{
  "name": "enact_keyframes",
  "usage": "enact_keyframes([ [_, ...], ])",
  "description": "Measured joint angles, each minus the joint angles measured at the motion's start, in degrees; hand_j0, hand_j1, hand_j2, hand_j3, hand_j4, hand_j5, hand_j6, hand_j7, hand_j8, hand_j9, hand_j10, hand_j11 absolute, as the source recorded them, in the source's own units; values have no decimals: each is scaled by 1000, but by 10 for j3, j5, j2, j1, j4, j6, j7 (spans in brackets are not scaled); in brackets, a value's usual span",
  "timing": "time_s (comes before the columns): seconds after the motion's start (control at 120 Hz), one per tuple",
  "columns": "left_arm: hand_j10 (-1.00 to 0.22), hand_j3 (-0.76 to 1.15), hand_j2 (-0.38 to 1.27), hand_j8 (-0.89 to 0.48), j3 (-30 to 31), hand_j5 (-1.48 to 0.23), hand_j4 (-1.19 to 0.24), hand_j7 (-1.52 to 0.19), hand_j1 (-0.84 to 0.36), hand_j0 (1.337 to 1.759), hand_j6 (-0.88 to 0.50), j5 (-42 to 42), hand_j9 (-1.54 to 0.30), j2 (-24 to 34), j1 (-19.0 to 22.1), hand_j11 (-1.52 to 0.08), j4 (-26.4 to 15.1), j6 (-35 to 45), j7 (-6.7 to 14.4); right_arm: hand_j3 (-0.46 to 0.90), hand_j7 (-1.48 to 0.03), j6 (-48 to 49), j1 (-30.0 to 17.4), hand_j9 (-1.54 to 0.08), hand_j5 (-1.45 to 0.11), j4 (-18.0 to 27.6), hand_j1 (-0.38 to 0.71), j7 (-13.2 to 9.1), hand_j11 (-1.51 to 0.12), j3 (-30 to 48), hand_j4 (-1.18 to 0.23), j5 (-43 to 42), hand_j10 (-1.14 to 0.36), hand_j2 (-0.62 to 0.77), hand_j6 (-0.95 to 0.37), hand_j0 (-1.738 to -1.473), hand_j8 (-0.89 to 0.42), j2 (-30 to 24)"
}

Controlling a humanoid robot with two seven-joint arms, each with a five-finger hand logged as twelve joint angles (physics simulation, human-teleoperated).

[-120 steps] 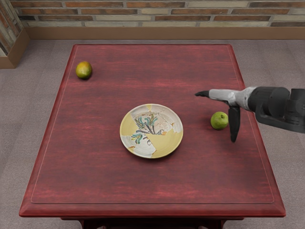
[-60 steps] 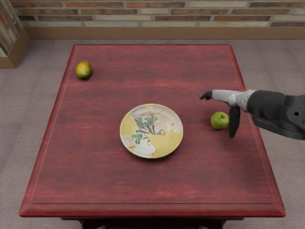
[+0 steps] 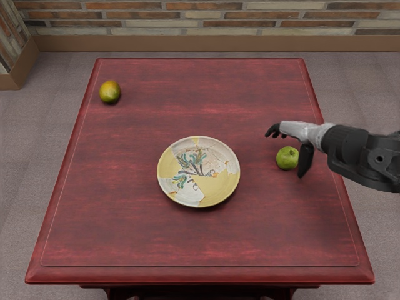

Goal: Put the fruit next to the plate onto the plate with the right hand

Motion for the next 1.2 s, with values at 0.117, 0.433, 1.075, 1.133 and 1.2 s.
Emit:
enact_keyframes([
  [0.117, -9, 0, 2, -9, 0, -11, -9, -11, 339, 1658, -9, 0, -11, 0, 0, -11, 0, 0, 0, 0, -339, -24, -1, -340, -340, -1, -38, 0, -339, -10, -265, -10, -264, -50, -267, -1658, -266, 5],
  [0.433, -9, 0, 2, -9, 0, -11, -9, -11, 339, 1658, -9, 0, -11, 0, 0, -11, 0, 0, 0, 0, -368, -42, -16, -368, -368, -6, -12, 0, -368, -15, -287, -29, -286, -54, -289, -1658, -287, 19],
  [1.075, -9, 0, 2, -9, 0, -11, -9, -11, 339, 1658, -9, 0, -11, 0, 0, -11, 0, 0, 0, 0, -395, -54, -31, -396, -396, -20, 14, 0, -396, -15, -308, -34, -307, -58, -310, -1658, -309, 21],
  [1.133, -9, 0, 2, -9, 0, -11, -9, -11, 339, 1658, -9, 0, -11, 0, 0, -11, 0, 0, 0, 0, -418, -55, -32, -418, -418, -20, 34, 0, -418, -15, -325, -34, -325, -61, -327, -1658, -326, 21],
  [1.2, -9, 0, 2, -9, 0, -11, -9, -11, 339, 1658, -9, 0, -11, 0, 0, -11, 0, 0, 0, 0, -444, -55, -35, -445, -445, -20, 59, 0, -444, -15, -345, -34, -345, -65, -347, -1658, -346, 21],
])
